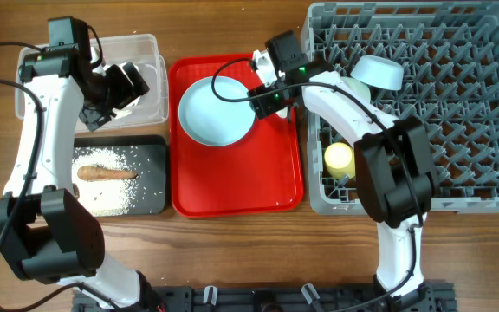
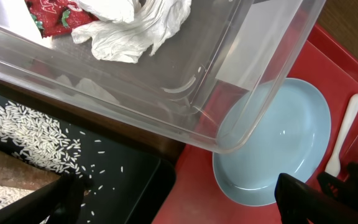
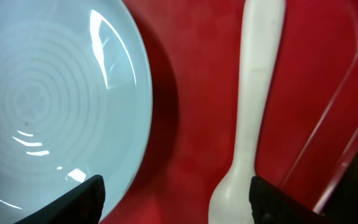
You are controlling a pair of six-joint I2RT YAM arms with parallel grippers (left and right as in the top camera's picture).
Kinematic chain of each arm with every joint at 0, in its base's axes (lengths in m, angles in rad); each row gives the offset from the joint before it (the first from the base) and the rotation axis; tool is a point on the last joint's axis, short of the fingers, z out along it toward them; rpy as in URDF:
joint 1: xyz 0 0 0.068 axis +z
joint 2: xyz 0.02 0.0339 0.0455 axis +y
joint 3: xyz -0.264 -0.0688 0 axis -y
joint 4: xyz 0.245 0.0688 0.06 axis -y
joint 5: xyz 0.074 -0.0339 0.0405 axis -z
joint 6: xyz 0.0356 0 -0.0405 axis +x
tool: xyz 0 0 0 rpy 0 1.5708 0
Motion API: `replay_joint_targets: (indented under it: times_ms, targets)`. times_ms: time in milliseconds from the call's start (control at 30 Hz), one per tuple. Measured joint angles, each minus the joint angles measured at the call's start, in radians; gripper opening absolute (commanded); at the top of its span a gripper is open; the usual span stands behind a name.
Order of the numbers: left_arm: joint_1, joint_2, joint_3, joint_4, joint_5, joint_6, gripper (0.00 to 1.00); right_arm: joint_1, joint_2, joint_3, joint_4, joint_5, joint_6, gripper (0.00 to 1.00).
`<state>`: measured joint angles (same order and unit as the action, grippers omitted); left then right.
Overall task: Sort waste into correct bins and load items into the dishwasher rack
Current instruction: 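Reach the right gripper to the white spoon on the red tray and grasp it, then carry the white spoon into the rack and release it upright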
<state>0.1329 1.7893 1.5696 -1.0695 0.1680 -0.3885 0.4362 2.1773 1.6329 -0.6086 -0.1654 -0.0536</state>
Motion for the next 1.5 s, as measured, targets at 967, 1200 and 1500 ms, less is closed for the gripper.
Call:
replay_joint_targets:
  times_ms: [967, 1200, 1500]
  targets:
    - [0.000, 0.000, 0.000, 0.000, 0.000, 0.000, 1.00, -0.007, -0.114, -0.027, -0.252, 0.048, 0.226, 0.33]
    - [0.000, 0.000, 0.000, 0.000, 0.000, 0.000, 1.00, 0.042, -0.118, -0.237, -0.035, 0.049, 0.307, 0.39]
    - [0.000, 0.000, 0.000, 0.000, 0.000, 0.000, 1.00, 0.050, -0.117, -0.238, 0.063, 0.077, 0.348, 0.38]
